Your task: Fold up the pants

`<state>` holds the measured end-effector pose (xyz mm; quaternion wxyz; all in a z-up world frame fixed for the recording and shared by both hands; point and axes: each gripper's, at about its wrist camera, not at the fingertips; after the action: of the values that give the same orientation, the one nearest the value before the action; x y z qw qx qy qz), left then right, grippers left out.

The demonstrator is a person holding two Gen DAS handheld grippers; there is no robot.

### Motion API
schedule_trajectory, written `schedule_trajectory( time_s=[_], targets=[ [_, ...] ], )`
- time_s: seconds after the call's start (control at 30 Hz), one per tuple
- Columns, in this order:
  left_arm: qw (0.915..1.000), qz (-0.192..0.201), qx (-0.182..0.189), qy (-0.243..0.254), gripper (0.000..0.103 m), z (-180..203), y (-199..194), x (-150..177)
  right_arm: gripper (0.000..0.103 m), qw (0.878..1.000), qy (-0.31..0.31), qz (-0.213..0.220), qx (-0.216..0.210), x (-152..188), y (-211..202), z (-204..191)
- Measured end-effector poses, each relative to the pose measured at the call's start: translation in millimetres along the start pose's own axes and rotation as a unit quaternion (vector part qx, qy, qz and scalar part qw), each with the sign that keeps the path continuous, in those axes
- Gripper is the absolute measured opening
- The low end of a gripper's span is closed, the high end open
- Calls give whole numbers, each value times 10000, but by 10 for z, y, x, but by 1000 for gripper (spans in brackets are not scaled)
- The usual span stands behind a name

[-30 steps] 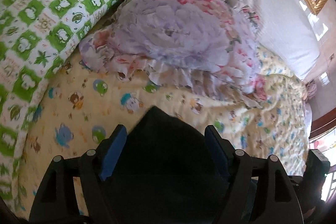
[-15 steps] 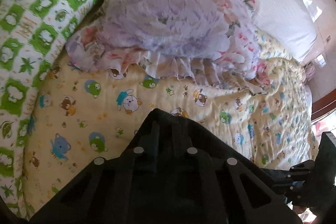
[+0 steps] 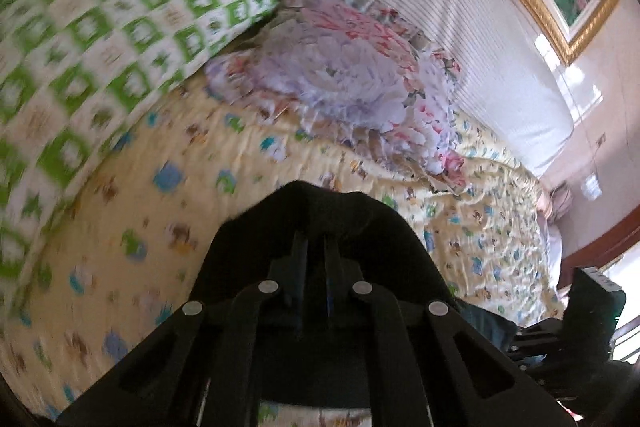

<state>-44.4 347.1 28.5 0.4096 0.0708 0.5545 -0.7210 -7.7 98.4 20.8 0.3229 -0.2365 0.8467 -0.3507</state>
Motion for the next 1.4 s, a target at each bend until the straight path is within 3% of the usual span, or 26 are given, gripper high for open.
schedule_trajectory(
  time_s=[0.17, 0.43, 0.63, 0.8, 0.83, 0.93, 0.97, 1.0, 1.17, 1.27, 1.4],
  targets=[
    [9986, 30, -60, -523, 5, -250, -61, 357, 6, 9993, -83, -357, -77, 121, 278, -74],
    [9923, -88, -371, -1177, 3, -715, 31, 775, 6, 9974, -184, -683, 149, 214, 581, -88],
    [9885, -86, -497, -1423, 2, -870, -49, 964, 6, 9961, -253, -823, 209, 240, 663, -84],
    [9872, -25, -380, -1552, 7, -858, -140, 961, 6, 9954, -357, -884, 90, 285, 650, -133],
    [9867, 14, -362, -1586, 10, -847, -157, 941, 6, 9952, -387, -889, 105, 291, 645, -144],
    [9845, 133, -111, -1745, 36, -803, -187, 868, 6, 9941, -474, -955, 197, 300, 667, -174],
    [9839, 134, -134, -1778, 56, -786, -183, 841, 7, 9935, -494, -997, 253, 304, 685, -179],
    [9835, 136, -169, -1795, 67, -774, -172, 817, 10, 9926, -479, -1063, 345, 304, 722, -181],
    [9817, -63, -518, -1831, 68, -775, 15, 710, 13, 9941, -184, -1043, 220, 291, 659, -157],
    [9802, -234, -537, -1891, 69, -773, 159, 676, 13, 9977, 91, -673, 61, 211, 428, -99],
    [9782, -362, -691, -1923, 69, -751, 271, 687, 13, 9967, 678, -17, 447, 13, 67, 219]
  ],
)
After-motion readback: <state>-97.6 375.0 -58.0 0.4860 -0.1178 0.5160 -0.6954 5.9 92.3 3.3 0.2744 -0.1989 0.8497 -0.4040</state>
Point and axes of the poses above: each gripper's, at about its wrist camera, not at the fingertips, and y roughly the way its jaws point, z to its right, x to its underside, and after that the axes turned 6 degrees about y, right-handed
